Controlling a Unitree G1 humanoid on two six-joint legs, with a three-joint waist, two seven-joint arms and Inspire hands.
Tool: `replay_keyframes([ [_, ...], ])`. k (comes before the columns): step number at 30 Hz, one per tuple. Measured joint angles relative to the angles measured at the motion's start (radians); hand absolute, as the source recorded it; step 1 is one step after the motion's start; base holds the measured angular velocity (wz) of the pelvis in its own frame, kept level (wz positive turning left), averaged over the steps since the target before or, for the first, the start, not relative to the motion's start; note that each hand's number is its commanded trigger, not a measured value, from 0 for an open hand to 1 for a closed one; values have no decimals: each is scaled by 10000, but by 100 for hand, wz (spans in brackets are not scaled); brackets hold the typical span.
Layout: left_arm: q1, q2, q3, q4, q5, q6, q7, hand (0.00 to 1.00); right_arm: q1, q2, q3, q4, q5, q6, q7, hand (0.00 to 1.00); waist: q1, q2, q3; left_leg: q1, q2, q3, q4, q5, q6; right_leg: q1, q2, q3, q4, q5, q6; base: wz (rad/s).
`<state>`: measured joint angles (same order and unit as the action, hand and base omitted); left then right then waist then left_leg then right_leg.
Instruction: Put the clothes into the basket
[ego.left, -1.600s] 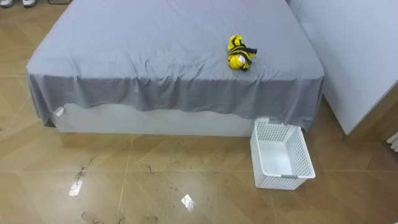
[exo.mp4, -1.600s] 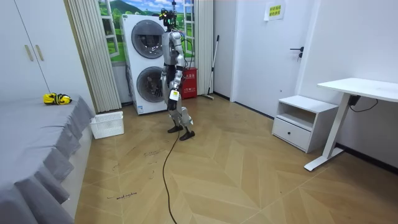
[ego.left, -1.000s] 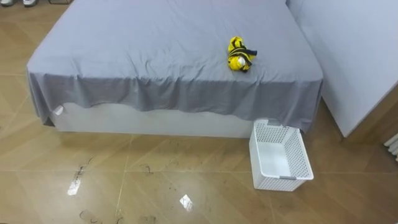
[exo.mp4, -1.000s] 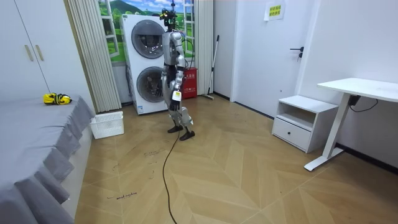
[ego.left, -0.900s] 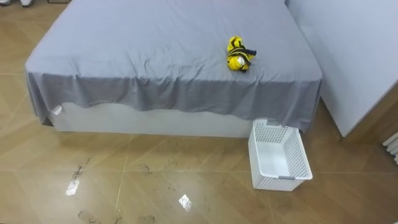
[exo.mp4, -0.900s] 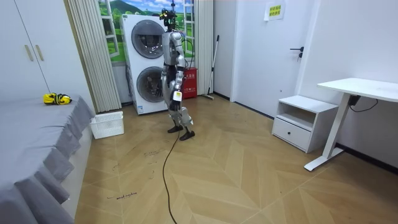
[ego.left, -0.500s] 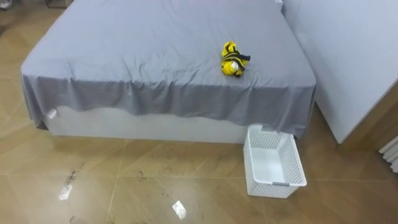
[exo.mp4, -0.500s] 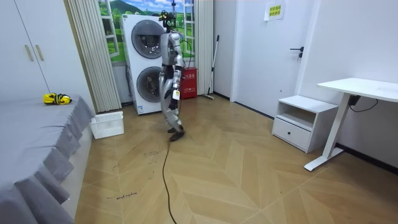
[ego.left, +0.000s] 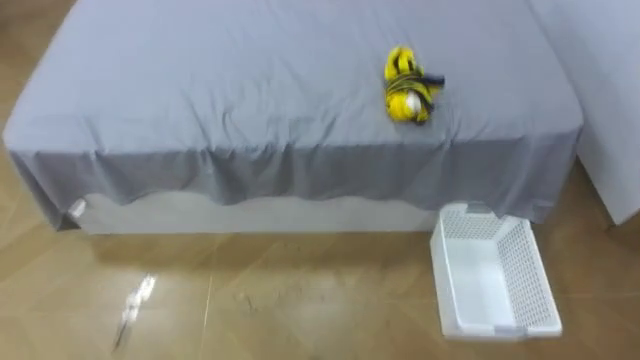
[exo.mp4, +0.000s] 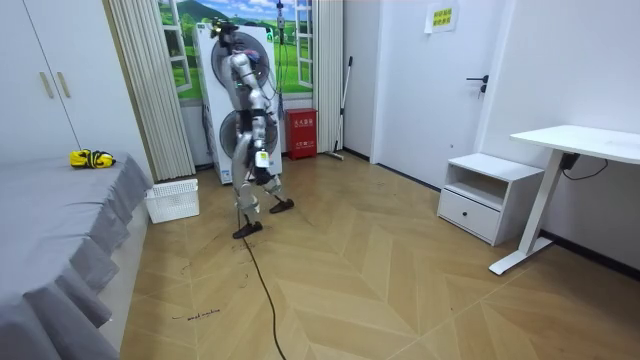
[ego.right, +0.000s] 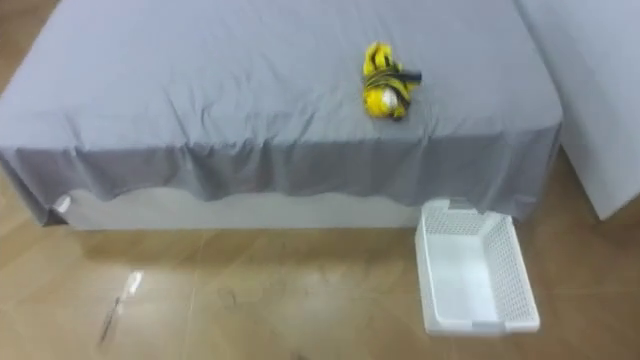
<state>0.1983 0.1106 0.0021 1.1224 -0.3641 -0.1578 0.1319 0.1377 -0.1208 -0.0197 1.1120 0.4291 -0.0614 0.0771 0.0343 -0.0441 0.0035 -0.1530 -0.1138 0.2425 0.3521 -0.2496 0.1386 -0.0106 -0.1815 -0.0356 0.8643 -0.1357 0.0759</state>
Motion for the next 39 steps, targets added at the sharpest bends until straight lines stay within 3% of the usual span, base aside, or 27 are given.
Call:
replay_keyframes([
  [1, -316, -29, -78, -34, 335, -38, 106, 0, -176, 24, 3, -491, 4, -44, 14, 0, 35, 6, 113, 630, -25, -46, -532, -13, -12, -679, -89, -290, 974, -460, -225, -16],
  [2, -599, -89, -81, -44, 657, -100, 134, 0, -220, 44, 2, -1086, 19, -34, 36, 0, 41, 83, 151, 1171, 53, -177, -982, -28, -38, -1423, 38, -607, 1322, -1067, -553, -11],
  [3, -684, -112, -91, -77, 760, -123, 132, 0, -230, 67, 6, -1370, 16, -36, 35, 0, 42, 145, 153, 1401, 136, -281, -1180, -49, -77, -1765, 202, -769, 1251, -1324, -670, 4],
  [4, -778, -141, -108, -236, 1032, -129, 123, 0, -311, 141, 6, -1840, 11, -39, 25, 0, -11, 245, 180, 1812, 327, -389, -1480, -113, -185, -2538, 549, -976, 857, -1690, -868, 11],
  [6, -840, -147, -276, -441, 1209, -154, 98, 0, -382, 273, 32, -2353, -10, -39, -22, 0, -54, 310, 202, 2346, 646, -651, -1719, -245, -370, -3456, 1113, -1222, -853, -1748, -913, 23],
  [7, -832, -105, -585, -442, 1205, -147, 39, 0, -365, 280, 122, -2502, -3, -53, -22, 0, -139, 334, 190, 2743, 831, -839, -1878, -313, -486, -3720, 1417, -1310, -2640, -1469, -934, 55],
  [8, -853, -109, -820, -426, 1212, -122, -73, 0, -380, 279, 167, -2562, 20, -124, -75, 0, -289, 370, 197, 3089, 994, -898, -1990, -423, -672, -3744, 1576, -1376, -4346, -435, -1056, 69],
  [9, -802, -123, -935, -418, 1238, -80, -128, 0, -372, 273, 160, -2572, 25, -167, -133, 0, -389, 442, 177, 3322, 1117, -942, -2029, -480, -771, -3770, 1650, -1521, -4814, 194, -1111, 68],
  [10, -669, -124, -1036, -417, 1353, -26, -223, 0, -378, 290, 170, -2592, 56, -279, -287, 0, -359, 501, 58, 3584, 1318, -951, -1998, -581, -951, -3740, 1785, -1604, -5428, 1239, -1468, 28],
  [11, -592, -169, -1039, -356, 1386, 2, -311, 0, -466, 279, 157, -2657, 82, -416, -424, 0, -232, 664, -160, 3622, 1640, -1101, -1831, -785, -1357, -3671, 2146, -1623, -5255, 1277, -1684, 0],
  [12, -466, -163, -1010, -349, 1387, 2, -330, 0, -615, 295, 166, -2697, 100, -441, -469, 0, -90, 737, -160, 3627, 1742, -1086, -1747, -805, -1611, -3624, 2270, -1633, -5085, 1152, -1798, -23],
  [13, -452, -159, -1026, -276, 1388, 7, -371, 0, -834, 312, 171, -2898, 6, -447, -587, 0, 94, 800, -102, 3514, 1987, -1004, -1381, -875, -2183, -3527, 2369, -1395, -4834, 952, -1918, 11],
  [15, -428, -163, -1055, -372, 1391, -60, -480, 0, -881, 306, 46, -3304, -131, -452, -834, 0, 65, 729, -33, 3351, 2293, -763, -1795, -868, -2375, -3437, 2240, -940, -4029, 875, -1923, 66],
  [16, -396, -164, -1044, -623, 1362, -301, -497, 0, -838, 213, -32, -3718, 26, -431, -874, 0, -73, 680, 327, 3372, 2381, -797, -1894, -43, -2279, -3756, 2002, -1356, -2475, 492, -1734, 77],
  [17, -76, 51, -1050, -871, 1197, -494, -490, 0, -525, 232, 38, -4206, 250, -327, -877, 0, 136, 445, 115, 3142, 2453, -223, -598, -184, -2340, -3466, 1971, -1599, -3106, 505, -1596, 60],
  [18, 48, 178, -1055, -852, 1128, -514, -487, 0, -397, 226, 130, -4391, 358, -288, -876, 0, 220, 251, 56, 3106, 2406, 59, 53, -206, -2355, -3159, 1917, -1901, -3616, 375, -1885, -6],
  [19, 372, 167, -1041, -887, 850, -509, -442, 0, -402, 87, 273, -4650, 426, -232, -907, 0, 351, 344, 32, 3040, 2671, 239, 1372, -160, -2335, -2315, 2067, -2300, -4280, -91, -2105, -31],
  [21, 653, 76, -889, -897, 606, -495, -424, 0, -438, -6, 410, -5380, 444, -255, -961, 0, 221, 613, 63, 2330, 3219, -127, 3362, 219, -2163, -1603, 2578, -2077, -5038, -216, -2402, -48],
  [22, 664, -24, -618, -936, 610, -492, -420, 0, -281, -6, 419, -5784, 434, -337, -957, 0, 14, 679, 37, 1873, 3230, -456, 4013, 222, -2015, -1332, 2721, -1858, -5365, -227, -2421, -26],
  [24, 667, -48, -568, -958, 616, -491, -383, 0, -198, -38, 404, -5892, 402, -353, -996, 0, -152, 470, 86, 1346, 2742, -527, 3633, -243, -1932, -967, 2672, -1559, -5750, -219, -2431, -31],
  [26, 690, -119, -484, -1157, 623, -513, -391, 0, -171, -146, 368, -6175, 349, -353, -1189, 0, -54, 444, 59, 811, 2139, -593, 1897, -430, -1858, -744, 2724, -1136, -6036, -146, -2504, -83],
  [27, 686, -119, -465, -1156, 623, -515, -394, 0, -168, -175, 365, -6229, 342, -353, -1214, 0, -89, 431, 53, 707, 2006, -617, 1370, -426, -1860, -737, 2743, -1042, -6068, -142, -2511, -66],
  [28, 686, -122, -456, -1147, 624, -514, -394, 0, -163, -262, 368, -6250, 256, -358, -1289, 0, -163, 411, 10, 588, 1689, -688, 399, -356, -1847, -651, 2769, -873, -6077, -143, -2513, -62],
  [29, 711, -147, -426, -1142, 611, -516, -393, 0, -152, -335, 370, -6253, 192, -359, -1362, 0, -137, 345, -40, 622, 1524, -797, -160, 61, -1660, -493, 2796, -602, -6180, -153, -2499, -64],
  [31, 742, -158, -404, -1065, 503, -529, -398, 0, -155, -341, 360, -6329, 19, -444, -1415, 0, -345, 364, -137, 904, 1401, -815, -425, 394, -1331, -181, 2831, -436, -6484, -157, -2481, -36],
  [33, 718, -144, -403, -960, 513, -536, -415, 0, -157, -341, 354, -6335, 6, -573, -1390, 0, -577, 279, -147, 1136, 1362, -801, -716, 403, -1319, -3, 2830, -383, -6644, -157, -2461, -8],
  [39, 396, -46, -445, -668, 531, -298, -723, 0, -242, -263, 607, -6323, -593, -611, -1049, 0, -521, 187, -127, 1048, 1329, -782, -1143, 404, -1318, -217, 2828, -324, -6793, -206, -2372, -3],
])
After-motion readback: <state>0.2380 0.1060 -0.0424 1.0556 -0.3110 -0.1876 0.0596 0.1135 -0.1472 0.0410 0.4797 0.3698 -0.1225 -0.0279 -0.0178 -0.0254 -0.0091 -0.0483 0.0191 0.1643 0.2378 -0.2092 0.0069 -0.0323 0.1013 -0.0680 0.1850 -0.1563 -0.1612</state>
